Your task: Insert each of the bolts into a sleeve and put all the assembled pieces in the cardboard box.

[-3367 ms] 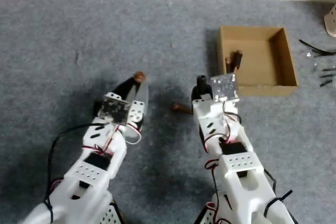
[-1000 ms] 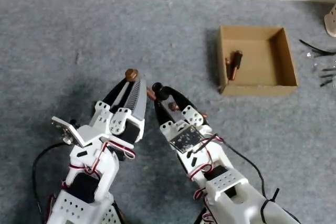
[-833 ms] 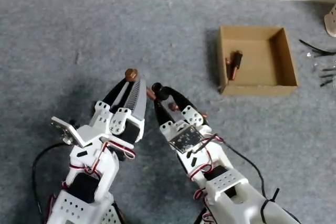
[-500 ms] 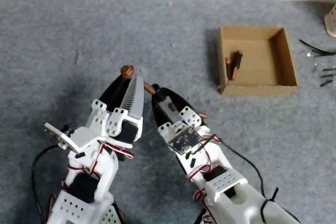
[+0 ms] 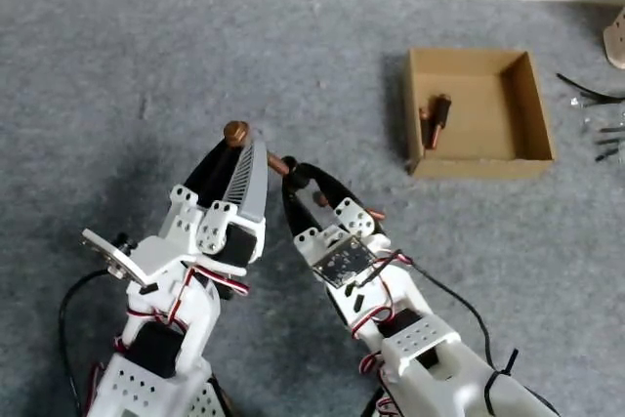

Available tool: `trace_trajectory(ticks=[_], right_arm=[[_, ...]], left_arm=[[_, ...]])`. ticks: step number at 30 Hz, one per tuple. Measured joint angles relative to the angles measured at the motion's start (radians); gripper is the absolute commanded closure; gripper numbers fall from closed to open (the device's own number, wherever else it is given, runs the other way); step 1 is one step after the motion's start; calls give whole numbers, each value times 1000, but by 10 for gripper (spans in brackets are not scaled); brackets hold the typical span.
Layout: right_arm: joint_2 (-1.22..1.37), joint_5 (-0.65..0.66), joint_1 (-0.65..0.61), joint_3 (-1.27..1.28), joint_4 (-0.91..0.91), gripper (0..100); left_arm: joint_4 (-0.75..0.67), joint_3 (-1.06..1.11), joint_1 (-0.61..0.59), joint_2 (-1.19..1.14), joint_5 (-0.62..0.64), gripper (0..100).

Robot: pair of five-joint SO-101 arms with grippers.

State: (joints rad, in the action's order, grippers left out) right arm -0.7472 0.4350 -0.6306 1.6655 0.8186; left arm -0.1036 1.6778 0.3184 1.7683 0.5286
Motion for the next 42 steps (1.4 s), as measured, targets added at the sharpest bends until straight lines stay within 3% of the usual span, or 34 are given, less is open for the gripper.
trace_trajectory(ticks=[15,26,31,34,37,42], right_arm=[[0,5,2,0,0,994],[0,5,2,0,0,994],[0,5,-2,0,0,994],[0,2,-2,0,0,994],[0,2,2,0,0,994],[0,2,-2,0,0,994]], left_arm=[[-350,-28,6,-546,5,995],[-359,-28,11,-571,6,995],[-295,-28,12,-571,6,995],[-288,-28,25,-571,-55,995],[-288,-28,54,-571,-144,931],[-281,-28,58,-572,-184,688]])
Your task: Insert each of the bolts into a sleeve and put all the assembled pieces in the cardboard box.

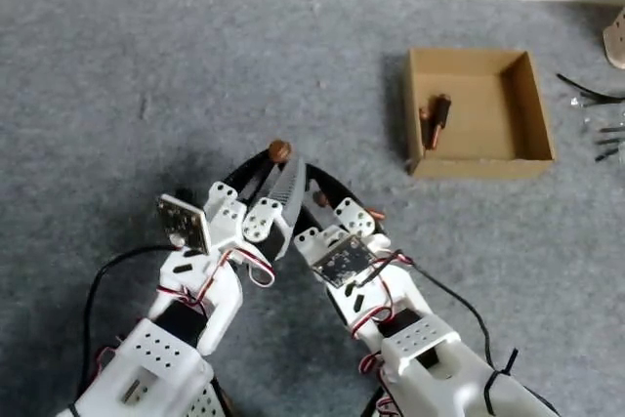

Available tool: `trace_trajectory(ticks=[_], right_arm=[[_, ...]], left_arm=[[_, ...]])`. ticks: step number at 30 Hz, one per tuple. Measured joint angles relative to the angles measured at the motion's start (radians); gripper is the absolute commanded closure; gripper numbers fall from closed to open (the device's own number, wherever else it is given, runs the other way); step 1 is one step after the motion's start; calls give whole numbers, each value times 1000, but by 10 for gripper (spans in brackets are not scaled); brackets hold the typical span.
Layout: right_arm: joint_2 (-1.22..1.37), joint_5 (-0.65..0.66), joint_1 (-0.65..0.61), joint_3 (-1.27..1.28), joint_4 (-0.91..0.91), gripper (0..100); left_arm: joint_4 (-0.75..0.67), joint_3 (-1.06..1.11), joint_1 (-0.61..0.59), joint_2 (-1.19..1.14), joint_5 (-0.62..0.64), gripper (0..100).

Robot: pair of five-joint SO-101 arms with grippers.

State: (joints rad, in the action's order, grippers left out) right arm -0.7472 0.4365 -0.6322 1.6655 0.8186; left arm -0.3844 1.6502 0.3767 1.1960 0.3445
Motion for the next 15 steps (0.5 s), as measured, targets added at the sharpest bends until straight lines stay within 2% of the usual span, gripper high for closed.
trace_trajectory(ticks=[3,8,15], right_arm=[[0,0,2,0,0,994],[0,2,8,0,0,994],[0,3,11,0,0,994]], left_arm=[[29,0,3,0,35,620],[164,-61,-3,2,110,617],[284,-138,-180,2,267,617]])
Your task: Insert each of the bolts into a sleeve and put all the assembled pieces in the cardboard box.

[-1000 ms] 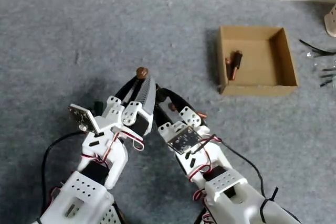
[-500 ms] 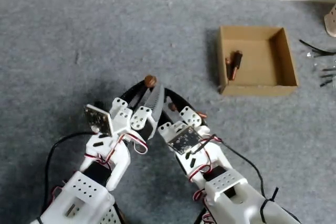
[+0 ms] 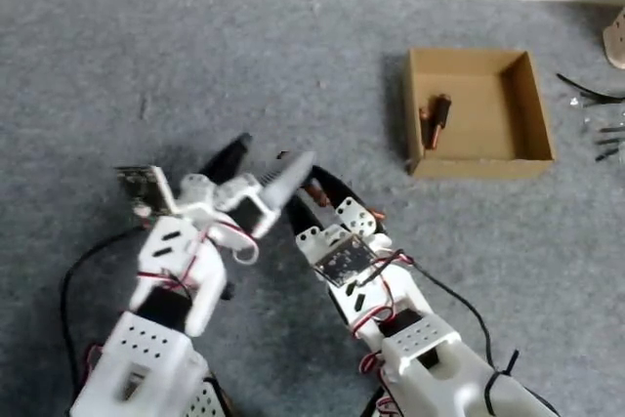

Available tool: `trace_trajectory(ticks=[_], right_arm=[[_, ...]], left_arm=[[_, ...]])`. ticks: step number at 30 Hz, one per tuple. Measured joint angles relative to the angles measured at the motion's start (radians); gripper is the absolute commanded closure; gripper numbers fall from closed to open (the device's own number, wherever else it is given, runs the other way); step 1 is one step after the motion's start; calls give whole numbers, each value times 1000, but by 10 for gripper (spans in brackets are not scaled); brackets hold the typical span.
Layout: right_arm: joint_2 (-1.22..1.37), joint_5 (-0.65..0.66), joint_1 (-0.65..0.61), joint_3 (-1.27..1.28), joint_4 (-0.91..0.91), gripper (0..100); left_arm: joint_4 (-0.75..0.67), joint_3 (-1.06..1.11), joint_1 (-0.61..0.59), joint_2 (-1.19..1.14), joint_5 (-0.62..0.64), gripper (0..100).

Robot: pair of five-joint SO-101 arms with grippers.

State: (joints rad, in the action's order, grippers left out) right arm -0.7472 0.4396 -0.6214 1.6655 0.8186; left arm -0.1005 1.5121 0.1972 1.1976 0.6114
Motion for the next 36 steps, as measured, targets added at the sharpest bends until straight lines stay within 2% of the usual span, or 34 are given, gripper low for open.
trace_trajectory(ticks=[9,14,17,21,22,24,27,36], right_arm=[[0,0,3,0,0,994],[0,0,55,0,0,994],[0,0,86,0,0,994],[0,0,94,0,0,994],[0,0,97,0,0,994],[0,0,101,0,0,994],[0,0,124,0,0,994],[0,0,227,0,0,994]], left_arm=[[5,-5,-21,0,46,617],[5,8,-18,-2,35,627],[5,8,9,0,-38,732],[5,11,6,0,-117,985],[5,11,6,0,-133,999],[5,11,6,0,-152,957],[5,11,8,0,-163,998],[5,43,-57,-2,-167,993]])
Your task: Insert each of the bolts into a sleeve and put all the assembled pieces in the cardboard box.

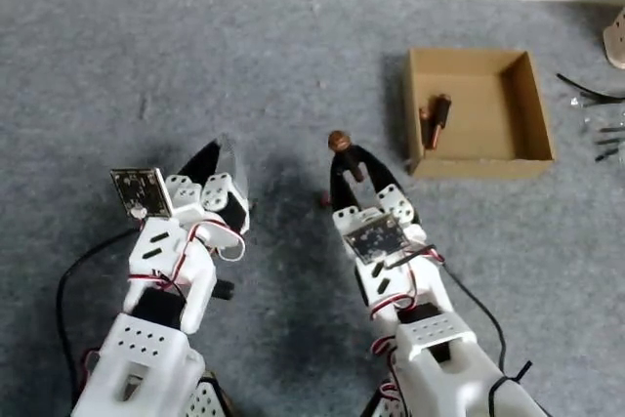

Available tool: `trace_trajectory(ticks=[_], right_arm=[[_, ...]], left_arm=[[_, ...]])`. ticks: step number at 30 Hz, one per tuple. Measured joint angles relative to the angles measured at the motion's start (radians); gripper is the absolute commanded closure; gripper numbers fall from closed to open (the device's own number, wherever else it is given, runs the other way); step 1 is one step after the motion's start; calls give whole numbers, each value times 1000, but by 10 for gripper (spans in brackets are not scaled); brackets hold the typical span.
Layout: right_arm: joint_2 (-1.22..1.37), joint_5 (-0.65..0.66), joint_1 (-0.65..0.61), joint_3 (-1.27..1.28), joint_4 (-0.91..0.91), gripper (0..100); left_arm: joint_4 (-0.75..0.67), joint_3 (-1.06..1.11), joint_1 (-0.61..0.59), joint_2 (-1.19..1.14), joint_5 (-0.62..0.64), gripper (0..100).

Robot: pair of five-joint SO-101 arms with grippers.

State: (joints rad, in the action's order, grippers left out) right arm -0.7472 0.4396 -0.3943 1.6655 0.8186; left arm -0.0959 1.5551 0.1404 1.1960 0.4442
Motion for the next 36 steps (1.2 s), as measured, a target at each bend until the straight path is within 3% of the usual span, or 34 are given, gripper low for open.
trace_trajectory(ticks=[3,8,11,15,21,28,36], right_arm=[[0,-66,55,-3,-78,994],[2,-241,180,-206,-430,994],[2,-275,218,-358,-578,994],[74,-284,242,-545,-637,994],[434,-284,319,-879,-680,994],[959,-290,433,-1358,-948,994],[1283,-290,503,-1659,-1109,989]], left_arm=[[18,2,-2,-14,0,993],[25,-8,-2,-169,-2,993],[-18,-60,-2,-315,-3,993],[-66,-146,-2,-522,-3,993],[-83,-206,-12,-663,-3,993],[-83,-206,-12,-666,-3,993],[-83,-206,-12,-666,-3,993]])
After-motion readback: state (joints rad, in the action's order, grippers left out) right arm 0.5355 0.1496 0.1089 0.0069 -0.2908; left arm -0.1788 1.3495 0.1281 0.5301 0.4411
